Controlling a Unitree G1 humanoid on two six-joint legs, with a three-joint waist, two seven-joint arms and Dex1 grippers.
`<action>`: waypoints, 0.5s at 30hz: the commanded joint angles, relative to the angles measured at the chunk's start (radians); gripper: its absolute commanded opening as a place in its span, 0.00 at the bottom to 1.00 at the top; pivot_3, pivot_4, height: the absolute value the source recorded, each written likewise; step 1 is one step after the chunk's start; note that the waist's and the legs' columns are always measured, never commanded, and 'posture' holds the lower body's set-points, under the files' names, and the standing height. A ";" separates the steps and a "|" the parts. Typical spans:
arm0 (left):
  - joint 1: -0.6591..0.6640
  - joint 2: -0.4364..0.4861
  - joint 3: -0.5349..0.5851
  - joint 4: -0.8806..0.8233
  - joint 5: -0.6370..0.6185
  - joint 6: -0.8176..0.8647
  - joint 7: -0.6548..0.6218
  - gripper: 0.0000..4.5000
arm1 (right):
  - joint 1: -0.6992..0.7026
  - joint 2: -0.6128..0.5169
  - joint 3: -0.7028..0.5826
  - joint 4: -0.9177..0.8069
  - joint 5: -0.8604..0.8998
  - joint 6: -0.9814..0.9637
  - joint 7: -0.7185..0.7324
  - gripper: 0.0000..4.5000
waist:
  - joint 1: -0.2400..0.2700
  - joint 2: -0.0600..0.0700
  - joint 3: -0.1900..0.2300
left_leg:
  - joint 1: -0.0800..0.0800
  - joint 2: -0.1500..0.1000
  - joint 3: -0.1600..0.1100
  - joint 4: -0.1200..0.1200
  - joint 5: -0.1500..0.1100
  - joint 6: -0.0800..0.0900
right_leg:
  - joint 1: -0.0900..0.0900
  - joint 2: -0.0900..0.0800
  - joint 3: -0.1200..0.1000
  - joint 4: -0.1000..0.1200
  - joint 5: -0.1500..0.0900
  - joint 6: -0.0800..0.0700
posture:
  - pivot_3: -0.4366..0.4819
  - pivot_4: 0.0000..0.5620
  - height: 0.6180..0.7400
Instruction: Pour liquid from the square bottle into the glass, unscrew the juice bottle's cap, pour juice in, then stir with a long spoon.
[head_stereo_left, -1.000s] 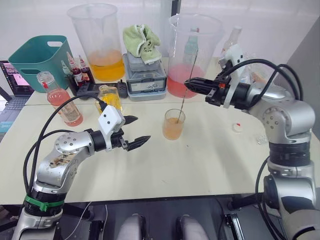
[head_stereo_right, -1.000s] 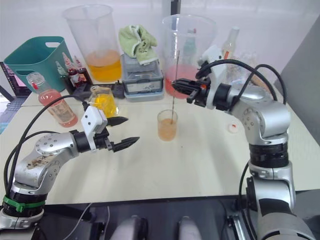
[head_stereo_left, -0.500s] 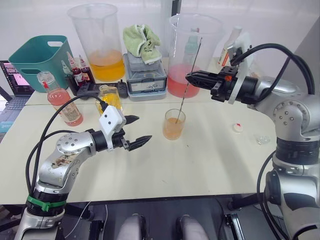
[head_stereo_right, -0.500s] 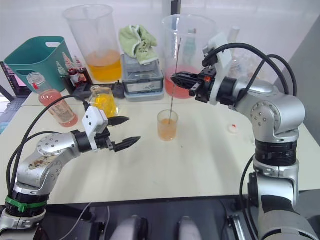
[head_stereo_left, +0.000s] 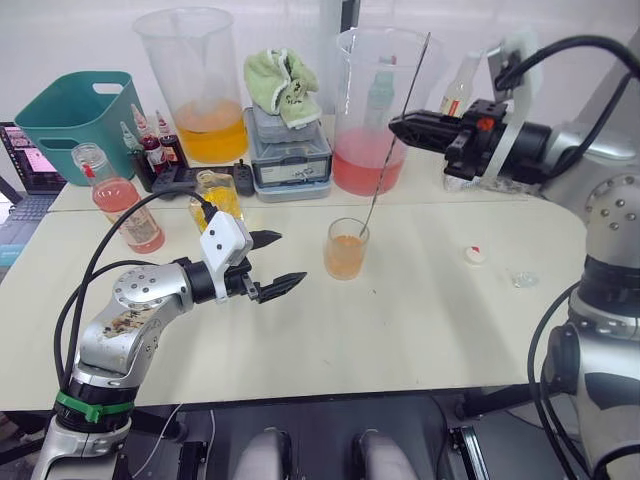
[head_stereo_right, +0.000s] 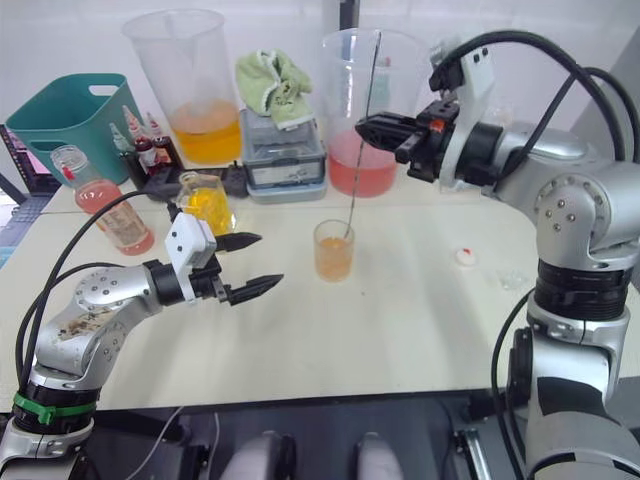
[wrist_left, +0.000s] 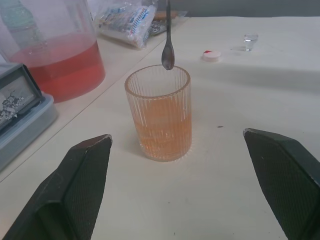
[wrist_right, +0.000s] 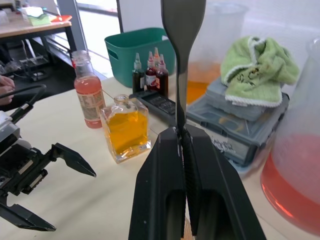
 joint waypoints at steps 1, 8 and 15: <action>-0.013 -0.005 0.015 -0.011 -0.006 -0.028 0.003 0.99 | -0.051 -0.005 -0.019 0.025 -0.013 0.029 -0.040 0.00 | 0.001 0.000 0.000 | 0.000 0.000 0.000 0.000 0.000 0.000 | 0.000 0.000 0.000 0.000 0.000 0.000 | 0.48 0.27 1.00; -0.008 -0.018 0.014 -0.014 0.001 -0.034 0.012 0.99 | -0.190 -0.054 0.002 0.172 -0.039 0.113 -0.042 0.00 | 0.004 0.000 0.000 | 0.000 0.000 0.000 0.000 0.000 0.000 | 0.000 0.000 0.000 -0.001 0.000 0.000 | 0.48 0.27 1.00; 0.007 -0.023 0.013 -0.022 0.006 -0.043 0.019 0.99 | -0.435 -0.172 0.148 0.468 -0.083 0.251 0.130 0.00 | 0.000 0.000 0.000 | 0.000 0.000 0.001 0.000 0.000 0.000 | -0.001 0.000 0.001 -0.002 0.000 0.000 | 0.48 0.27 1.00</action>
